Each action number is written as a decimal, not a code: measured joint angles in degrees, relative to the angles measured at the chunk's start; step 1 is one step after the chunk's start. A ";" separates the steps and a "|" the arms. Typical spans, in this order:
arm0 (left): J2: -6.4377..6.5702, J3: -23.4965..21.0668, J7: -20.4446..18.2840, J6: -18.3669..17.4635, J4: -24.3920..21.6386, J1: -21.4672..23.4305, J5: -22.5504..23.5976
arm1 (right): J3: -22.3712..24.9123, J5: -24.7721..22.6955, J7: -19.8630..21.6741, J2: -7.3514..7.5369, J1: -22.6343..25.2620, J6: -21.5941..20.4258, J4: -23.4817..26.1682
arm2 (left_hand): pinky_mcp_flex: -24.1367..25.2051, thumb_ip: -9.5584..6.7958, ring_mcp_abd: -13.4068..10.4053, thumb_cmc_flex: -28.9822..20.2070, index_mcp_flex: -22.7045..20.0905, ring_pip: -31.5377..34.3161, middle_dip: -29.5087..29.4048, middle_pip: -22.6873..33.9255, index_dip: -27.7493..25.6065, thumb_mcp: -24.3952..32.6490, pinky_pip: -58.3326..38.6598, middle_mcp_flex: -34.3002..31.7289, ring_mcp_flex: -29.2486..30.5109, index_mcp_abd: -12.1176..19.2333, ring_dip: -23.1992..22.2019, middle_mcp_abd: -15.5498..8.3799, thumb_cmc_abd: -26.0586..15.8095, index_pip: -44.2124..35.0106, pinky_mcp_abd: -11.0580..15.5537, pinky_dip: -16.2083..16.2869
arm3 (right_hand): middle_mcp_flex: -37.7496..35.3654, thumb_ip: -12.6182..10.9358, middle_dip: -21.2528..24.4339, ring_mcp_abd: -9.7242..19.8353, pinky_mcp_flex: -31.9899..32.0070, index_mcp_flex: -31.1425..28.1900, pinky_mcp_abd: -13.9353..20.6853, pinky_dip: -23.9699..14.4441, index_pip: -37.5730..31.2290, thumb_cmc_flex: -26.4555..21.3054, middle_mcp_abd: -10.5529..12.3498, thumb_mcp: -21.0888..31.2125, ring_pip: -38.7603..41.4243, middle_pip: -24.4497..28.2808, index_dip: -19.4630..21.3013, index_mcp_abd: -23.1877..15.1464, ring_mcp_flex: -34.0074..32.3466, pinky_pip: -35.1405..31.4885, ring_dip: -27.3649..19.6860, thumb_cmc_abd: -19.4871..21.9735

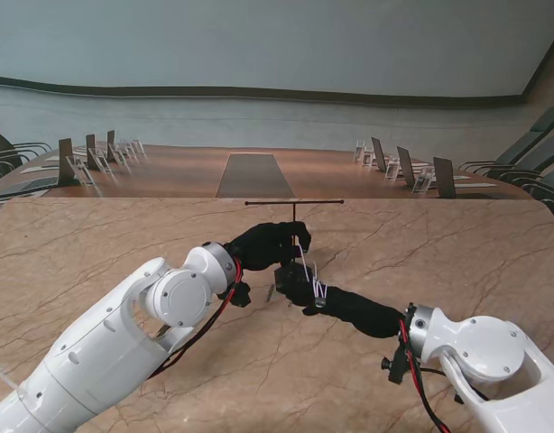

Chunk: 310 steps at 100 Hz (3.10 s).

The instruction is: Take the wired earphone off the rack, coil the cable and place them on the table

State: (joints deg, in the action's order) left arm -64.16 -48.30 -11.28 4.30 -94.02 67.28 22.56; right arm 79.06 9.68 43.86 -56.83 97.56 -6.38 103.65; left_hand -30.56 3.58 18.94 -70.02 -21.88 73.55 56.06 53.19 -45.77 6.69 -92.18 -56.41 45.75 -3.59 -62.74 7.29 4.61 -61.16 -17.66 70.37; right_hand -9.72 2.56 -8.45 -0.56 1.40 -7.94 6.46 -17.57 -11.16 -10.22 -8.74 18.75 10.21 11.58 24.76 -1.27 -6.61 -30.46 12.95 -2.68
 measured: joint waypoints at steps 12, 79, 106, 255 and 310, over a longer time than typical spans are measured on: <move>0.24 0.01 -0.64 -0.10 -0.80 0.02 0.37 | 0.06 -0.23 -0.32 -0.16 0.04 0.25 -0.95 | 0.00 0.00 0.00 0.00 0.00 0.00 0.00 0.00 0.00 0.00 0.00 -0.01 0.00 0.00 0.03 0.00 0.05 0.00 0.00 -0.04 | 0.00 0.00 0.01 0.04 0.02 0.01 0.11 0.01 -0.01 0.01 0.00 0.00 -0.56 -0.50 -0.28 0.00 0.00 0.37 -0.01 0.00; 1.43 -1.93 -3.16 -2.26 -6.86 2.23 2.27 | 0.14 -1.80 -1.57 -0.48 -2.14 2.49 -5.20 | -1.14 0.00 0.01 0.00 0.00 -0.03 0.00 0.01 0.05 0.00 0.00 -0.06 1.38 0.00 0.55 0.00 0.05 0.00 0.00 -0.59 | 0.06 0.00 3.17 1.04 0.80 0.58 0.79 -2.43 5.39 1.83 0.89 0.71 -6.50 -6.96 -3.73 0.75 0.06 4.82 -0.04 0.05; 1.79 -2.22 -3.71 -3.09 -9.08 3.10 2.43 | -2.23 -1.56 -2.83 -0.94 -5.32 4.13 -8.46 | -1.74 0.00 0.01 0.00 0.00 -0.03 0.00 0.01 0.07 0.04 0.00 -0.10 1.99 -0.08 0.58 0.00 0.05 0.00 -0.04 -0.88 | 0.99 0.01 4.90 1.87 1.48 -0.13 1.48 -6.78 12.60 8.12 1.66 4.65 -9.63 -11.32 -11.62 2.52 1.17 11.37 -0.58 0.01; 2.72 -1.79 -4.62 -2.29 -11.53 10.01 1.78 | 4.41 -0.66 -9.30 -2.73 -6.55 -1.65 -9.56 | -1.77 0.00 0.01 0.00 0.00 -0.42 0.00 0.01 0.07 0.18 0.00 -0.15 2.01 -0.51 1.21 0.00 0.05 0.00 -0.13 -1.59 | 1.06 0.04 4.89 1.98 0.82 -1.47 1.36 -11.30 12.97 8.90 2.12 5.73 -9.72 -12.59 -19.55 1.07 1.17 14.85 -0.15 -0.56; 1.54 3.77 -1.07 -0.15 -5.75 8.47 -3.22 | 1.99 -2.66 -9.19 -1.97 -6.16 -2.70 -6.11 | -1.59 0.00 0.01 0.00 0.00 -0.66 0.00 0.01 0.11 0.18 0.00 -0.16 2.01 -0.52 1.26 0.00 0.05 -0.01 -0.16 -1.82 | 1.06 0.04 4.85 1.99 0.80 -1.47 1.36 -11.30 12.97 8.86 2.12 5.72 -9.72 -12.54 -17.65 0.62 1.17 14.86 -0.14 -0.56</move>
State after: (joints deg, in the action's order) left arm -62.62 -44.53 -12.35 4.15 -99.77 75.75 19.34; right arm 81.06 7.02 34.67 -58.80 91.40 -9.08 97.54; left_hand -32.14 3.58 18.94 -70.02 -21.88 72.89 56.06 53.20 -45.67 6.87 -92.17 -56.57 47.76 -4.10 -61.49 7.29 4.66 -61.17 -17.82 68.55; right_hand -8.66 2.60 -3.60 1.43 2.20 -9.40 7.83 -28.87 1.82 -1.36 -6.62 24.47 0.49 -0.96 7.11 -0.65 -5.44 -15.60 12.81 -3.24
